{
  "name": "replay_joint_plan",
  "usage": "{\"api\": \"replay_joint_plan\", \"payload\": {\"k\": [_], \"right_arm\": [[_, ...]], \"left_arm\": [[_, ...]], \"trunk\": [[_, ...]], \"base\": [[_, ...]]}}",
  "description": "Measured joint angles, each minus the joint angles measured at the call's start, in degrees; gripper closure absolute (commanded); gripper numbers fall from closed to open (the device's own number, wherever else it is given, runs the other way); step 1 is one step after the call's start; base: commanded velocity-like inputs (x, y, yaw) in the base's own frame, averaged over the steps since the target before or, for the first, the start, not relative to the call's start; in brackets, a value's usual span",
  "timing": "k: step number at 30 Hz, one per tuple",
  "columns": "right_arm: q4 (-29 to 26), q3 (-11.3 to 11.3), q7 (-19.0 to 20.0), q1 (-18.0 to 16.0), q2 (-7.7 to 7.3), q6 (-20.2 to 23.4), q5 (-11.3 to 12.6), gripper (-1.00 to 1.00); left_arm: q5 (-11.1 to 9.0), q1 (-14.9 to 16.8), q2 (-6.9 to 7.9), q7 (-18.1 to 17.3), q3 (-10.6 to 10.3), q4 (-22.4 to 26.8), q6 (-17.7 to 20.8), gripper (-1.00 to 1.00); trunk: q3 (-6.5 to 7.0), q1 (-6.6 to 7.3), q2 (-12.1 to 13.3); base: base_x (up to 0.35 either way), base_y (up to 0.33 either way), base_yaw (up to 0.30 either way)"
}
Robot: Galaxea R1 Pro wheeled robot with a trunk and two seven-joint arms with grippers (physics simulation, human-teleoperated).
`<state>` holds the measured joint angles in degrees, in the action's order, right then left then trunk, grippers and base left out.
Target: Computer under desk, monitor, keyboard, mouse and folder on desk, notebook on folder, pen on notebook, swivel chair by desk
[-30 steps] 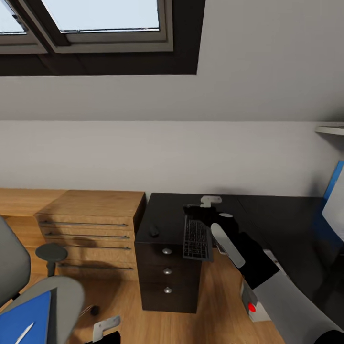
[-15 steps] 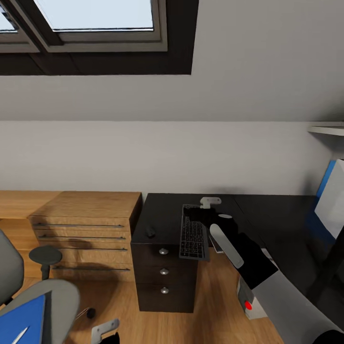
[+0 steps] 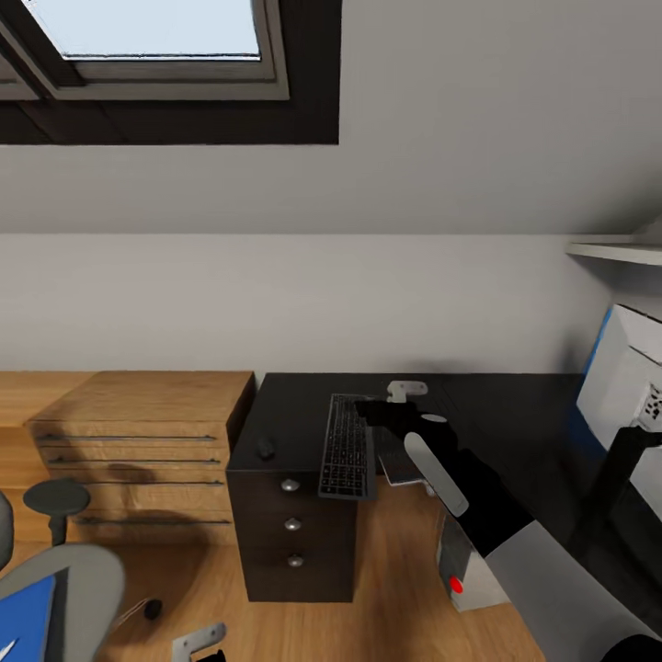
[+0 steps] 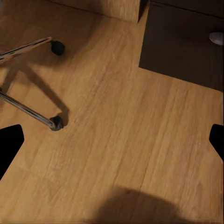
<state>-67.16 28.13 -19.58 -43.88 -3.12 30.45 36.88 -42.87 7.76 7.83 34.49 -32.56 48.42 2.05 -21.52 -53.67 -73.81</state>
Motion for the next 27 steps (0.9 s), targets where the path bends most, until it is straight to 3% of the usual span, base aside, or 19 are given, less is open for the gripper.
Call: {"api": "replay_joint_plan", "payload": {"k": [11,21,27], "right_arm": [[1.59,0.05,0.04,0.01,0.09,-0.75,-0.02,-1.0],[1.84,0.01,0.04,0.01,0.11,-0.87,-0.06,-1.0],[3.18,-0.04,0.04,0.01,0.05,-3.6,-0.15,-1.0]], "left_arm": [[0.14,0.0,0.0,0.02,0.35,-0.19,-0.16,-1.0],[0.08,0.0,0.0,0.06,0.36,-0.2,-0.22,-1.0],[0.07,0.0,0.0,0.1,0.43,-0.2,-0.22,-1.0]], "trunk": [[0.47,0.0,0.0],[0.93,-0.01,0.0],[1.2,0.0,0.0]], "base": [[-0.003,-0.068,-0.242],[-0.197,-0.002,-0.256],[-0.019,0.0,-0.239]]}}
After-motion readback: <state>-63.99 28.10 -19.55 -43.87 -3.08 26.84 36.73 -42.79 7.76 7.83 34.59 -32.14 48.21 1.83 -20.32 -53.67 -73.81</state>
